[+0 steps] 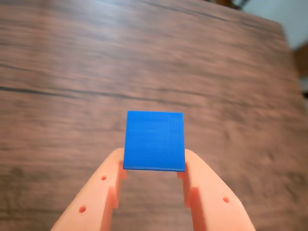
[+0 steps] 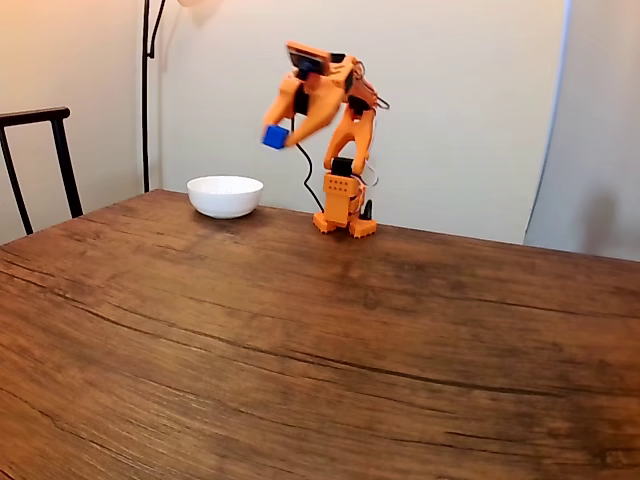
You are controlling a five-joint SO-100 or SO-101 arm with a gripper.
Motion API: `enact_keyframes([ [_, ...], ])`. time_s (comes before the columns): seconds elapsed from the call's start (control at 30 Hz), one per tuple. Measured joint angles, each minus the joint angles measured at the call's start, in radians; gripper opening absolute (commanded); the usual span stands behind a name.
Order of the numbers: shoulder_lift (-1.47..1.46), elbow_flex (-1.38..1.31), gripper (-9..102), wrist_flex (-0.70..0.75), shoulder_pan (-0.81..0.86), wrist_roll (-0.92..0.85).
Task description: Grasp the cube and drop it in the bowl
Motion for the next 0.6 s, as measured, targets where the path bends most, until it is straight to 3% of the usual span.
enact_keyframes([
  [0.33, 0.318, 0.000, 3, 0.239, 0.396, 0.058],
  [0.6, 0.495, 0.087, 3, 0.327, 0.752, 0.063],
])
